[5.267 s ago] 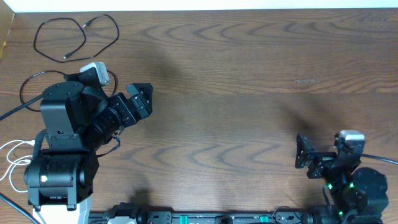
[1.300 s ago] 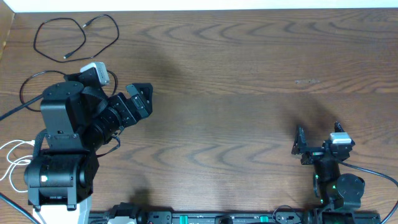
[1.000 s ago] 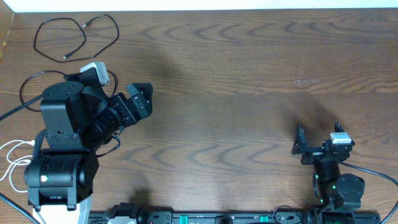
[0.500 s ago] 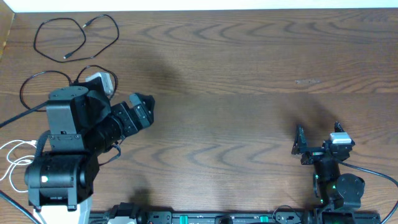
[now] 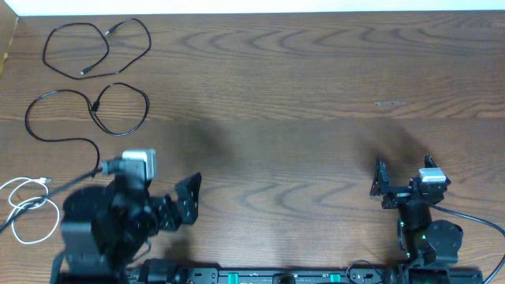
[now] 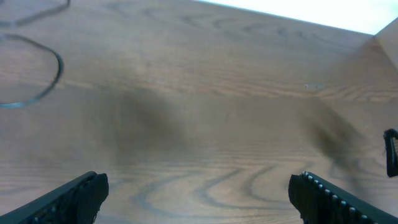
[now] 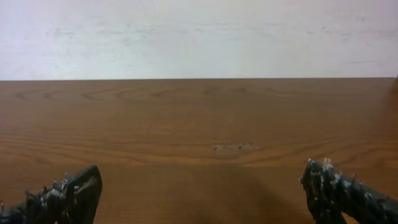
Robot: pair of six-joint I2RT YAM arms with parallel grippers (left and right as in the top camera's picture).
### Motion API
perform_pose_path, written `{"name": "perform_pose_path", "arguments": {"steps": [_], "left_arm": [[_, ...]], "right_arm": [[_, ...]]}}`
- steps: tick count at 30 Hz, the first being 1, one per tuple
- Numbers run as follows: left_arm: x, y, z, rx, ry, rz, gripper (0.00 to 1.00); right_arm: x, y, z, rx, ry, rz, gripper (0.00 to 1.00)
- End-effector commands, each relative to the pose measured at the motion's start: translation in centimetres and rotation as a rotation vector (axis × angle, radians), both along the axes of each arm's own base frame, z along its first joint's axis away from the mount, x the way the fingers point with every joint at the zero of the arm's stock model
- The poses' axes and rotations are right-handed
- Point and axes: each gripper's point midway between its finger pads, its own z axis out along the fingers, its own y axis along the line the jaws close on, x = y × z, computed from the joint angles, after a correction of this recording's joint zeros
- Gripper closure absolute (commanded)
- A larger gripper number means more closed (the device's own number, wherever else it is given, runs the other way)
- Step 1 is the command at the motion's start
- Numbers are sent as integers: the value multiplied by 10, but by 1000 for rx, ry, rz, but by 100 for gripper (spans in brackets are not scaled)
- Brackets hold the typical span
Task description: Untangle cables
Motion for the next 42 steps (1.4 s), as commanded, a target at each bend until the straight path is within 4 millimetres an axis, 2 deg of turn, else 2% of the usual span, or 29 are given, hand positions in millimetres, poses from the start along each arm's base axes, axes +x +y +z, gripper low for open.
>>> {"name": "perform_pose_path", "arguments": {"steps": [1, 5, 8, 11, 16, 22, 27, 35, 42], "left_arm": [[-19, 2, 8, 73, -112, -36, 2], [-38, 3, -1, 132, -168, -70, 2], [-40, 3, -14, 150, -165, -81, 2], [-26, 2, -32, 148, -149, -85, 2], [9, 1, -49, 148, -251, -77, 2], [32, 0, -78, 93, -320, -42, 2], [45, 3, -91, 95, -409, -19, 2], [53, 26, -98, 66, -479, 130, 2], [59, 35, -101, 74, -521, 179, 2]], "right_arm": [[0, -1, -1, 1, 1, -6, 1], [0, -1, -1, 1, 0, -6, 1], [0, -1, -1, 1, 1, -6, 1], [0, -1, -1, 1, 1, -6, 1], [0, -1, -1, 1, 0, -6, 1], [0, -1, -1, 1, 1, -6, 1], [0, -1, -1, 1, 0, -6, 1], [0, -1, -1, 1, 0, -6, 1], [0, -1, -1, 1, 1, -6, 1]]}}
